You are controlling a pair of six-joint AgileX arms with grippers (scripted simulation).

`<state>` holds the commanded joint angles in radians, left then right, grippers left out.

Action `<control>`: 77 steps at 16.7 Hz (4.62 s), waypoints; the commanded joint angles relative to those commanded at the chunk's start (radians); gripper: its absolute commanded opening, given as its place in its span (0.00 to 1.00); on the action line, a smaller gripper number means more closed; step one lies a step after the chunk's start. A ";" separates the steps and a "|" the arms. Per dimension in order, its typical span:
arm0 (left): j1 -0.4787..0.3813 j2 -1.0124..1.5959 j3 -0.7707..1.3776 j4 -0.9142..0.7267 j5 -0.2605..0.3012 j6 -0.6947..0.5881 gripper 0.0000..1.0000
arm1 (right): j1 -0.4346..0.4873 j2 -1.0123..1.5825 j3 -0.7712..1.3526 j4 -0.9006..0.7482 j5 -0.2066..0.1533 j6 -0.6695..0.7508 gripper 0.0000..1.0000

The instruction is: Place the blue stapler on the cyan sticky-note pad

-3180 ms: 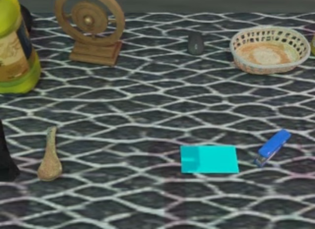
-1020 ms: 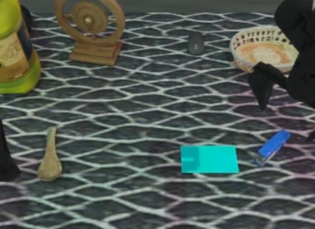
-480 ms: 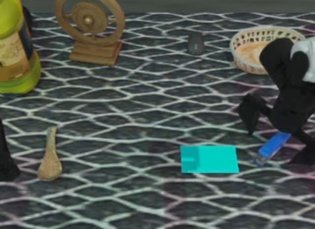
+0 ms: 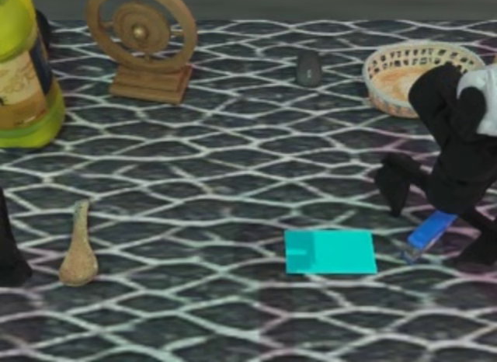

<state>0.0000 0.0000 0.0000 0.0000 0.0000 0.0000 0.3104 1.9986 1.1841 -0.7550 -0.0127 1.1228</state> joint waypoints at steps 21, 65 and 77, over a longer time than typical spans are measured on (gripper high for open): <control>0.000 0.000 0.000 0.000 0.000 0.000 1.00 | -0.004 -0.020 0.003 -0.025 0.012 -0.014 0.00; 0.000 0.000 0.000 0.000 0.000 0.000 1.00 | 0.333 -0.026 0.433 -0.428 0.025 -2.019 0.00; 0.000 0.000 0.000 0.000 0.000 0.000 1.00 | 0.329 0.062 0.263 -0.162 0.025 -2.013 0.00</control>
<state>0.0000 0.0000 0.0000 0.0000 0.0000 0.0000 0.6395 2.0603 1.4468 -0.9170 0.0120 -0.8899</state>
